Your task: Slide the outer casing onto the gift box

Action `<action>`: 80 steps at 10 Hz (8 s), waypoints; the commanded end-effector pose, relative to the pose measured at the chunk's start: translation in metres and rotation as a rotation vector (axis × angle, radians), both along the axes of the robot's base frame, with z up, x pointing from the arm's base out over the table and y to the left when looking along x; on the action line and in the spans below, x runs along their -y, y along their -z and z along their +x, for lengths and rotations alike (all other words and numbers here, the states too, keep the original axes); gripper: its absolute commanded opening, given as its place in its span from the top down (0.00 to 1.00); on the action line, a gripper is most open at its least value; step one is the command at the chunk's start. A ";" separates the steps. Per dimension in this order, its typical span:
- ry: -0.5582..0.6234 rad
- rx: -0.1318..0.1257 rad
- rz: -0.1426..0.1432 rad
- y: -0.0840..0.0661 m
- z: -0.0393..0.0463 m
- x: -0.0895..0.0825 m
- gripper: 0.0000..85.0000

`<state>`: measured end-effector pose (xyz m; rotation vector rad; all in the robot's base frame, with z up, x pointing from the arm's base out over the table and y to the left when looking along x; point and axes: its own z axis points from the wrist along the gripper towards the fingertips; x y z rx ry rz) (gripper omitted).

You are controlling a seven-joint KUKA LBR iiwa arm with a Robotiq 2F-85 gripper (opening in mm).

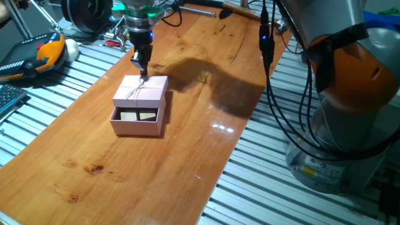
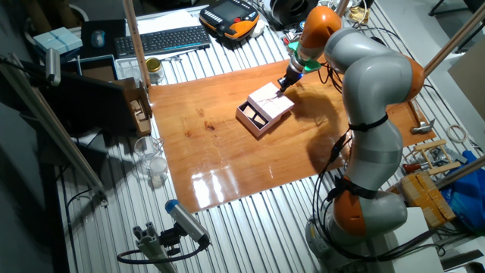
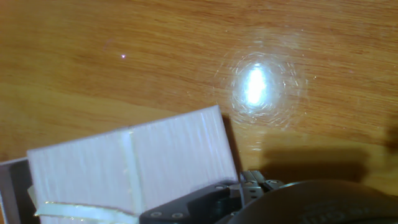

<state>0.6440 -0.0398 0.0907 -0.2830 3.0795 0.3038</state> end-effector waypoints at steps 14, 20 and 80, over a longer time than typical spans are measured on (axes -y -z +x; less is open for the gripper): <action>-0.016 0.033 -0.018 0.039 0.0017 -0.004 1.00; -0.019 0.031 -0.002 0.049 0.0002 -0.009 1.00; 0.027 -0.024 -0.029 0.005 -0.0246 -0.047 1.00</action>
